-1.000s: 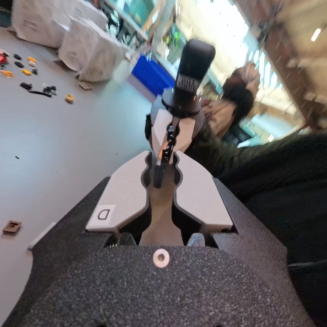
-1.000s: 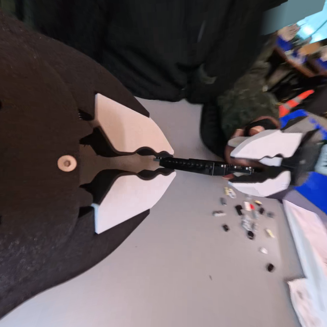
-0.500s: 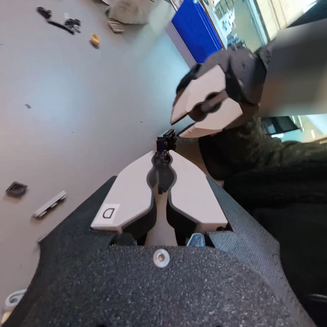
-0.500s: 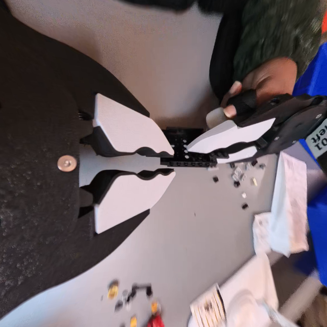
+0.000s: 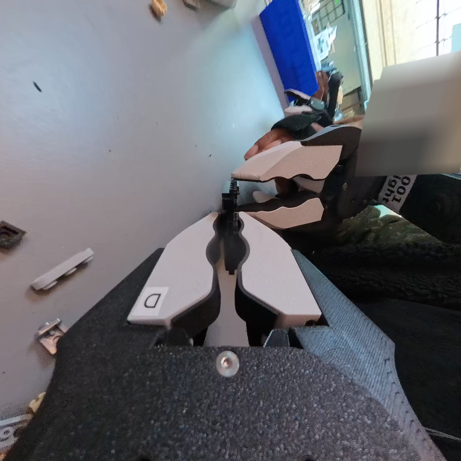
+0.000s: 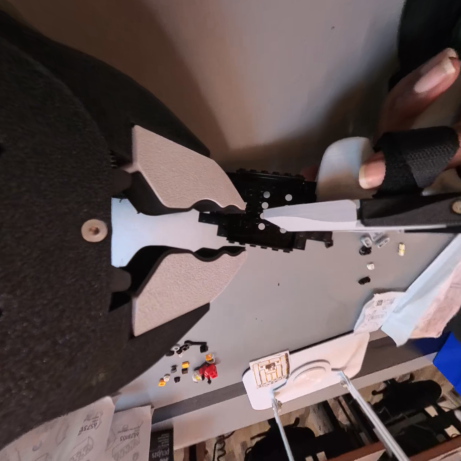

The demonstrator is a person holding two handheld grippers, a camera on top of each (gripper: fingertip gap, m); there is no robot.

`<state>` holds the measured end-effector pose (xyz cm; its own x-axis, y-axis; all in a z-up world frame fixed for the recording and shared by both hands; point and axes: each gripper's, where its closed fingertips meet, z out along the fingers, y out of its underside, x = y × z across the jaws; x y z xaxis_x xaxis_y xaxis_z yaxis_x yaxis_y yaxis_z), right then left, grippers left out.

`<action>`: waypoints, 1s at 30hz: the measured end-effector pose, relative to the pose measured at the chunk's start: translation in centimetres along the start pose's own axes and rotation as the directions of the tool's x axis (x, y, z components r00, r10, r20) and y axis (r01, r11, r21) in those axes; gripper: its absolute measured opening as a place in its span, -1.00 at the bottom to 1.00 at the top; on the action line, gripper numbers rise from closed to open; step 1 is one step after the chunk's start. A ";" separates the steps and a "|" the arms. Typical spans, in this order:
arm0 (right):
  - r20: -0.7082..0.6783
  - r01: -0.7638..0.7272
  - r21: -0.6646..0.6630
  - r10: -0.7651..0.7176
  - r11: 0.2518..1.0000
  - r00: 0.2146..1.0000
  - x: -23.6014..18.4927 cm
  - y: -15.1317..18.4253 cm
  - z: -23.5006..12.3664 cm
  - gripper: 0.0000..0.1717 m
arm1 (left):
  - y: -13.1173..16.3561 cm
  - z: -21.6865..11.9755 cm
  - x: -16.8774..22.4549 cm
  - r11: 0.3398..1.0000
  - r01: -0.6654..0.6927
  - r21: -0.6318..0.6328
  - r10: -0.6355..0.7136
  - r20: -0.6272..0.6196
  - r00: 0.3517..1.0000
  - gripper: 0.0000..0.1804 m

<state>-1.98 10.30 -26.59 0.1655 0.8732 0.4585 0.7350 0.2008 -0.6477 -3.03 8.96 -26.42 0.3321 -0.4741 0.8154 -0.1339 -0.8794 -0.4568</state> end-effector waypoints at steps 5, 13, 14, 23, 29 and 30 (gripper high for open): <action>-0.043 0.183 -0.032 -0.184 0.983 0.982 -0.7 0.2 0.6 -0.74 | 1.1 0.4 -0.6 0.997 -0.001 -0.077 0.003 0.027 1.000 -0.91; -0.086 0.288 -0.043 -0.291 0.957 0.953 -0.7 0.7 1.3 -1.00 | 2.0 0.8 -1.1 0.989 -0.029 -0.144 0.038 0.056 0.998 -0.90; -0.084 0.282 -0.037 -0.284 0.959 0.955 -0.7 0.6 1.3 -1.00 | 2.1 0.7 -1.1 0.988 -0.038 -0.150 0.047 0.060 0.997 -0.90; 0.017 -0.090 0.029 0.089 0.996 0.996 -0.3 0.4 0.9 -0.85 | 1.8 0.8 -0.9 0.992 -0.050 -0.120 0.058 0.071 0.996 -0.91; 0.048 -0.232 0.032 0.231 0.972 0.972 -0.4 0.1 1.4 -0.86 | 2.1 0.9 -0.9 0.989 -0.061 -0.133 0.072 0.085 0.994 -0.89; 0.058 -0.247 0.035 0.245 0.968 0.968 -0.4 0.1 1.4 -0.86 | 2.1 0.9 -0.9 0.988 -0.067 -0.137 0.079 0.090 0.993 -0.89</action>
<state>-2.87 10.56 -27.71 0.3015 0.9202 0.2497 0.6477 -0.0055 -0.7619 -2.84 7.57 -28.46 0.4032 -0.5366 0.7412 -0.2825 -0.8434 -0.4569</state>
